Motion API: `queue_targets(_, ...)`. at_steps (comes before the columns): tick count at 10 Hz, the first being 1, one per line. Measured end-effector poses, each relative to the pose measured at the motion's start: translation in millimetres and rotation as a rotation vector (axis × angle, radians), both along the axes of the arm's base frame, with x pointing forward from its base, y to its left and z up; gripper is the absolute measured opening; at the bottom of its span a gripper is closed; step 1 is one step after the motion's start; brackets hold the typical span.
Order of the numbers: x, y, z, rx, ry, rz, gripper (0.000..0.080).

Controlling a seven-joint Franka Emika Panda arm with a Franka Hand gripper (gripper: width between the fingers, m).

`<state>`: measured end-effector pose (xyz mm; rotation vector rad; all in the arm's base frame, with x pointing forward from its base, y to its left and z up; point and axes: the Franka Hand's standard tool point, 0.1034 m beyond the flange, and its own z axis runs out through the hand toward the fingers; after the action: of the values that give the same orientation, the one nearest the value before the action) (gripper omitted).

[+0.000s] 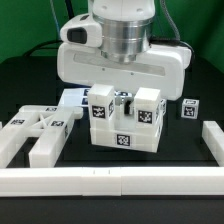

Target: Assemble chair

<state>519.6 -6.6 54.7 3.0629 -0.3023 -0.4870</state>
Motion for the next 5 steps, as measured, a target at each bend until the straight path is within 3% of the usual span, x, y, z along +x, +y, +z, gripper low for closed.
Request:
queue_targets(2,0.8,-2.4,0.9,0.047,0.112,0.057,0.0252)
queue_targets(3,-7.4,-2.6,1.9,0.074,0.207,0.073,0.0253)
queue_targets(5,-6.5,-6.6,-1.5,0.077,0.307,0.053,0.0253)
